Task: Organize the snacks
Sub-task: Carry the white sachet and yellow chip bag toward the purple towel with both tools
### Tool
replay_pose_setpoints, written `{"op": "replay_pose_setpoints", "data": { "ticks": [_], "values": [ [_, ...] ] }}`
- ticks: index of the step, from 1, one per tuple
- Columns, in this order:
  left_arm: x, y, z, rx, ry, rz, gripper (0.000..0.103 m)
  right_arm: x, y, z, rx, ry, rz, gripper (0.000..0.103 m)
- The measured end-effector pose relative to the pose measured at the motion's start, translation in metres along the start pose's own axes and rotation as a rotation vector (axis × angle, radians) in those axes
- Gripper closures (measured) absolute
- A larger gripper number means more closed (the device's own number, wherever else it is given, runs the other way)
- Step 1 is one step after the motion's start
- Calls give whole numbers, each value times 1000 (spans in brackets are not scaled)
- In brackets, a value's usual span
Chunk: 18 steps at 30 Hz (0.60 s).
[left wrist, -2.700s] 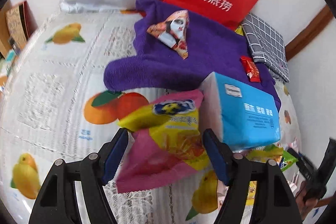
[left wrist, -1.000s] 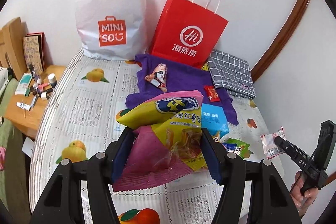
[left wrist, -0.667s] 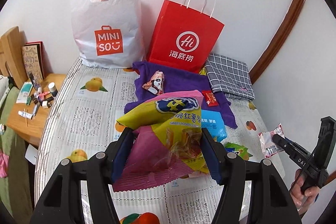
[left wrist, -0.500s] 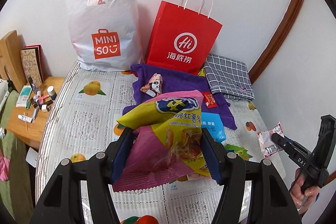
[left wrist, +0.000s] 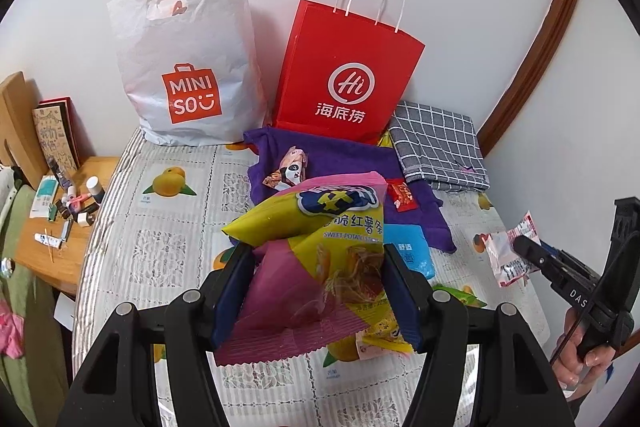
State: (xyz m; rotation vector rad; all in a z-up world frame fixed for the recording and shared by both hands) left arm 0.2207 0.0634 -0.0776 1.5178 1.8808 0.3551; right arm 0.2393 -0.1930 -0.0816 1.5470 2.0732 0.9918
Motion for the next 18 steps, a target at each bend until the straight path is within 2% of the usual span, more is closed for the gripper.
{"op": "replay_pose_setpoints", "data": {
  "ticks": [18],
  "values": [
    [2, 39, 37, 16, 4, -7, 41, 19, 52, 41, -30, 26, -96, 77]
  ]
}}
Point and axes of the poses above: each gripper's, at about its wrist camera, not at the fingertips, and z roughly the way its jaws point, x to its left, y to its top, the point moved 9 cm from there along z, roughly the way its jaws point, and after that the axes turned 7 degrees about -z, right-handed, at the moved point
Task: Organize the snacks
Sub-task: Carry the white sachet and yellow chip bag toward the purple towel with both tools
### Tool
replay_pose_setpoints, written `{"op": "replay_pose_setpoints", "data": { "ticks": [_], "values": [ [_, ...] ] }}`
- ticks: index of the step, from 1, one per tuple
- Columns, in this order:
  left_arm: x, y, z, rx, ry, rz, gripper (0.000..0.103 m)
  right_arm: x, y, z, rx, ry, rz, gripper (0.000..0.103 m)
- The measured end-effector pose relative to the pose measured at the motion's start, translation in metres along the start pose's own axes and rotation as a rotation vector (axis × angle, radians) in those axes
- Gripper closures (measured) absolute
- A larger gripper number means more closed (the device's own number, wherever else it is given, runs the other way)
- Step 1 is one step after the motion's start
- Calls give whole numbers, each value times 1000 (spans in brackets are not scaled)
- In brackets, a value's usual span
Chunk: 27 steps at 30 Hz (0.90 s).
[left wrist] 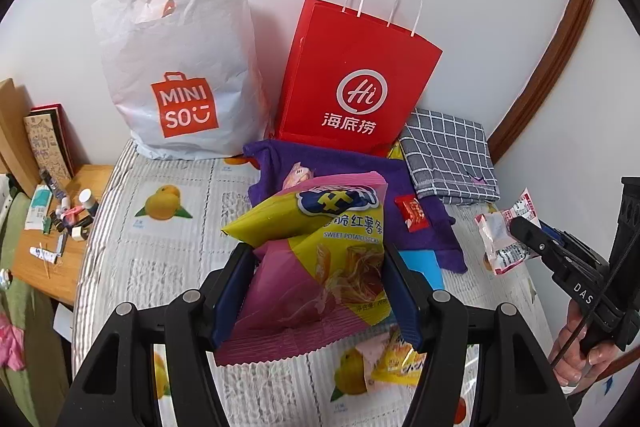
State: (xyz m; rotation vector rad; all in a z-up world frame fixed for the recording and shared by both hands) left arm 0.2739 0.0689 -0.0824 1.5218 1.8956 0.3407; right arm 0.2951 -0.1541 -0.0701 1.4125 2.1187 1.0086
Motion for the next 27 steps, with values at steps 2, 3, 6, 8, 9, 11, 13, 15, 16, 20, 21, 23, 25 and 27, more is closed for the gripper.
{"op": "replay_pose_setpoints", "data": {
  "ticks": [2, 3, 6, 8, 9, 11, 13, 15, 16, 20, 21, 23, 25, 27],
  "values": [
    [-1, 6, 6, 1, -1, -1, 41, 0, 7, 7, -3, 5, -11, 77],
    [-2, 10, 9, 0, 2, 1, 41, 0, 11, 11, -4, 7, -16, 77],
    [-3, 21, 20, 2, 3, -1, 41, 1, 20, 20, -4, 39, -19, 77],
    [-5, 27, 25, 2, 2, -1, 41, 3, 26, 26, -4, 72, -22, 77],
    [-6, 31, 28, 2, 2, 0, 41, 2, 30, 29, -6, 72, -27, 77],
    [-8, 37, 33, 1, 3, 2, 41, 0, 37, 34, -13, 53, -45, 77],
    [-11, 44, 38, -3, 5, 7, 41, -1, 45, 39, -18, 55, -52, 77],
    [-12, 49, 41, -4, 6, 9, 41, -2, 52, 44, -22, 81, -46, 77],
    [-13, 52, 44, -3, 7, 9, 41, -4, 55, 46, -24, 85, -43, 77],
    [-15, 60, 54, 3, 7, 9, 41, -13, 66, 60, -25, 81, -27, 77],
    [-15, 62, 58, 6, 7, 9, 41, -17, 68, 65, -23, 82, -18, 77],
    [-16, 64, 65, 15, 8, 9, 41, -23, 69, 73, -18, 87, -10, 77],
    [-15, 66, 72, 20, 14, 16, 41, -28, 66, 82, -4, 93, -9, 77],
    [-15, 67, 79, 27, 20, 22, 41, -34, 58, 95, 29, 102, -6, 77]
  ]
}}
Point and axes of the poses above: each gripper's, at about its wrist camera, not at the fingertips, and z roughly the way its jaws point, x to its left, y to its top, the point moved 9 cm from there along z, roughly the way its jaws point, and after that the axes turned 7 degrees about -z, right-handed, at the moved point
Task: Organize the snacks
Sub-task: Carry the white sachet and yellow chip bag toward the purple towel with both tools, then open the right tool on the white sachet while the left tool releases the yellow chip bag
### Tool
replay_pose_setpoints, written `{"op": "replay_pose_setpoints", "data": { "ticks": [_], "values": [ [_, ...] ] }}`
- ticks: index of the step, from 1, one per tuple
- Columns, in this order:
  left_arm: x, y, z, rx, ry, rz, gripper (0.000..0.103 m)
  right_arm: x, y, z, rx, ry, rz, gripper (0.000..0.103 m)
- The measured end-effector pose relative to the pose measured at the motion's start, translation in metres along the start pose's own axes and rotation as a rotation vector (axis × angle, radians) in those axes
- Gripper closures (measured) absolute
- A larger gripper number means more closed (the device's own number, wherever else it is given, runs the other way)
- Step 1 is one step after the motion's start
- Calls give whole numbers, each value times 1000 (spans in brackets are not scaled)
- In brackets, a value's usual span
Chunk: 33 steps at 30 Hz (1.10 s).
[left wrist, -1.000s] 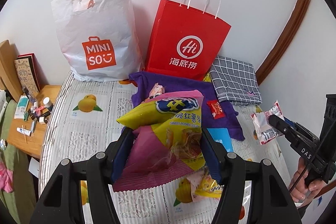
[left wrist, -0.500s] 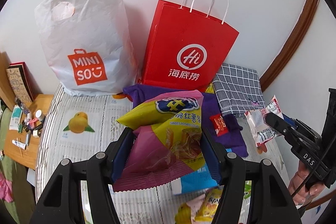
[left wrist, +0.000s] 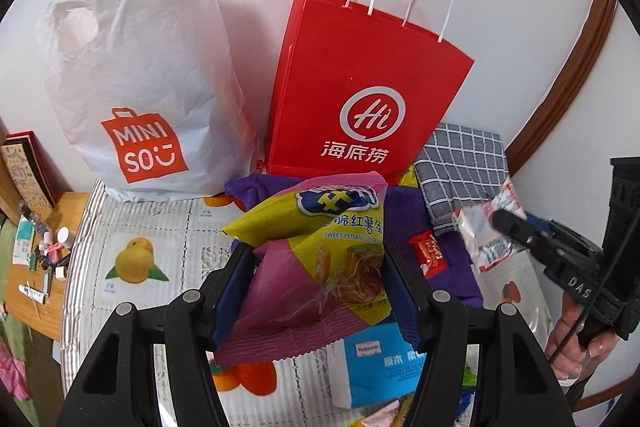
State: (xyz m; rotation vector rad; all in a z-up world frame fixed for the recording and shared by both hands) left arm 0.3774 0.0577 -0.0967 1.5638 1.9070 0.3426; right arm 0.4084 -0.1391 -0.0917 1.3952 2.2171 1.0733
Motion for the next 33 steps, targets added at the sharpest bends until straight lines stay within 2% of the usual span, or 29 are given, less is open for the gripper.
{"op": "replay_pose_setpoints", "data": {
  "ticks": [6, 7, 10, 18, 28, 33],
  "values": [
    [-7, -4, 32, 50, -5, 3, 41, -22, -28, 37, 124, 16, 20, 77],
    [-9, -6, 38, 59, -6, 8, 41, -23, -31, 41, 134, 21, 20, 77],
    [-14, -11, 55, 90, -6, 21, 41, -29, -37, 52, 165, 30, 24, 86],
    [-17, -24, 83, 144, -3, 29, 41, -37, -58, 83, 251, 14, 9, 88],
    [-10, -44, 117, 227, 32, 16, 41, -18, -71, 92, 327, 35, -65, 88],
    [-9, -43, 123, 226, 24, 3, 37, -18, -65, 84, 312, 38, -54, 87]
  ]
}}
Point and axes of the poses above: each gripper's, at about its wrist camera, not at the fingertips, and z roughly the way its jaws point, x to its left, y to its top, the point moved 9 cm from there along z, roughly the way its jaws point, and after that the axes turned 7 degrees about -z, right-handed, at the moved point
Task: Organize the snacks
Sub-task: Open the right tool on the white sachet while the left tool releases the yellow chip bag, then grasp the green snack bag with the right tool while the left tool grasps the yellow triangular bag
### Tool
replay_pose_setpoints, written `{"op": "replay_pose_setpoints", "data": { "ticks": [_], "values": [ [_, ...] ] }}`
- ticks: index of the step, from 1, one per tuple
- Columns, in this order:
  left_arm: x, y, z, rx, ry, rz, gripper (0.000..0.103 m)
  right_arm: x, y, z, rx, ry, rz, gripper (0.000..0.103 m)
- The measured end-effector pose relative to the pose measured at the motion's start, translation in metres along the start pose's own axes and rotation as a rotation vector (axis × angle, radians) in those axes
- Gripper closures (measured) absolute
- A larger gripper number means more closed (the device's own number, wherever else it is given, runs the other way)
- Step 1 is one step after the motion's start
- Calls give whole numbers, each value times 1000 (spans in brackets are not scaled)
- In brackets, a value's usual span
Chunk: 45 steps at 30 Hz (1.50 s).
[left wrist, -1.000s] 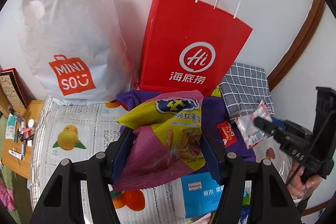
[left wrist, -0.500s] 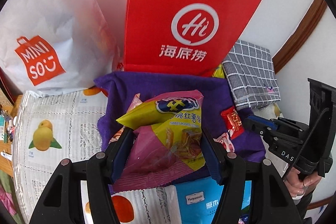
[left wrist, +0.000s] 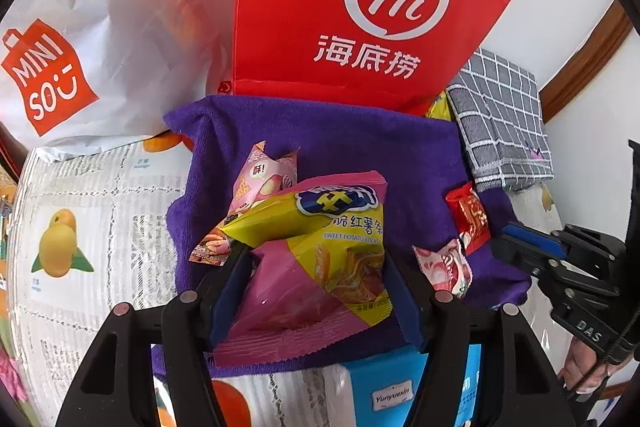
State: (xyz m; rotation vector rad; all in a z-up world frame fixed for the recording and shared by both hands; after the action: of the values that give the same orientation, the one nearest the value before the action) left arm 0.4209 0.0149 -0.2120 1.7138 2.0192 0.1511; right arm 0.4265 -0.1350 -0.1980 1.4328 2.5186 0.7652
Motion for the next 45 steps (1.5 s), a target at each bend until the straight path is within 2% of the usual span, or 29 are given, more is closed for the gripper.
{"op": "replay_pose_setpoints", "data": {
  "ticks": [5, 10, 15, 17, 19, 24, 27, 32, 38, 45],
  "values": [
    [1, 2, -2, 5, -2, -20, 28, 1, 3, -16, -32, -3, 8, 82],
    [-3, 0, -22, -20, -3, -11, 27, 2, 2, -33, -61, -10, 29, 74],
    [-7, -9, -52, -54, -6, 15, 27, 6, -11, -63, -124, -54, 44, 48],
    [-10, -15, -66, -76, -18, 25, 27, 5, -18, -75, -148, -92, 52, 34],
    [-13, -24, -84, -105, -28, 33, 27, 5, -28, -92, -182, -138, 71, 33],
    [-15, -48, -122, -151, -58, 25, 27, 5, -55, -125, -240, -170, 104, 33],
    [-16, -64, -140, -173, -70, 21, 27, 5, -76, -142, -263, -217, 120, 33],
    [-17, -89, -155, -163, -84, 22, 27, 6, -110, -146, -247, -255, 149, 33],
    [-14, -119, -167, -168, -89, 32, 27, 22, -157, -116, -139, -127, 170, 33],
    [-3, -149, -174, -176, -63, 39, 27, 36, -189, -98, -91, -157, 126, 34]
  ]
}}
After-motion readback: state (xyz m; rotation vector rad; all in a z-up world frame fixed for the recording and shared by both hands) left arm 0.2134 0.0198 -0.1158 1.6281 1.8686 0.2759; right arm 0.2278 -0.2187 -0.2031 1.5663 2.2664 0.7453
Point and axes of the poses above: each gripper's, at about its wrist camera, not at the fingertips, and z roughly the way its jaws point, x to its left, y to its top, the point moved 9 cm from there along z, roughly the way its jaws point, and after that the axes turned 7 degrees about -z, right-handed, at the moved point
